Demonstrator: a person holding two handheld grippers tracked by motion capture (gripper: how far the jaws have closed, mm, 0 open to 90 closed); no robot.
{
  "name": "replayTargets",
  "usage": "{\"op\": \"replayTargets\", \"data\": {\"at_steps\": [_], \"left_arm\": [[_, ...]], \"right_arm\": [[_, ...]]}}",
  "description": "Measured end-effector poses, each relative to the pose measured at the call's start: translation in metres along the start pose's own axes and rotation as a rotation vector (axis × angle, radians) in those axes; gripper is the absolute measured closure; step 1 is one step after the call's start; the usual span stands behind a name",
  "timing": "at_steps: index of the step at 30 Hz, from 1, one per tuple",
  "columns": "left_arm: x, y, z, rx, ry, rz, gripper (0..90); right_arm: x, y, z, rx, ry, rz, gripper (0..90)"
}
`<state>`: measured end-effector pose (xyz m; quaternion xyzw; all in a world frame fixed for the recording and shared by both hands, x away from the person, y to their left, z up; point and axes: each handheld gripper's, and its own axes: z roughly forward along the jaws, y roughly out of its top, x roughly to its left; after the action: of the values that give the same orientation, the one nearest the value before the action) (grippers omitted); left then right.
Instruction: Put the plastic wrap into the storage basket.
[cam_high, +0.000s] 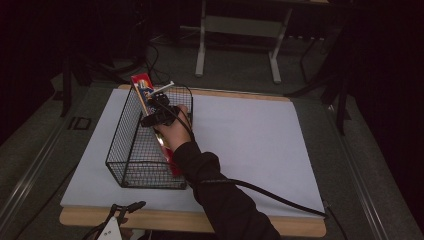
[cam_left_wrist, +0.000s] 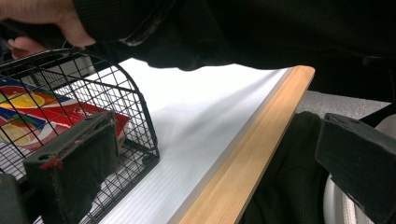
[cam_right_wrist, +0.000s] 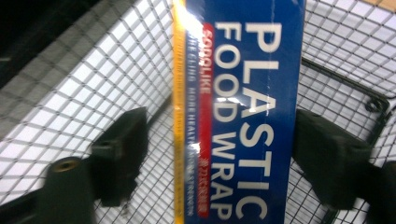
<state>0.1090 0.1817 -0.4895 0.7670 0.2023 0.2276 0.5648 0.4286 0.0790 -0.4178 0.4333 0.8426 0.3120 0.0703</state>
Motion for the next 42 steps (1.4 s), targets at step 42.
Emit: {"op": "replayTargets", "data": {"at_steps": [42], "left_arm": [[0.0, -0.001, 0.005, 0.029, 0.01, -0.006, 0.0]], "right_arm": [[-0.107, -0.103, -0.123, -0.178, -0.034, -0.154, 13.4]]}}
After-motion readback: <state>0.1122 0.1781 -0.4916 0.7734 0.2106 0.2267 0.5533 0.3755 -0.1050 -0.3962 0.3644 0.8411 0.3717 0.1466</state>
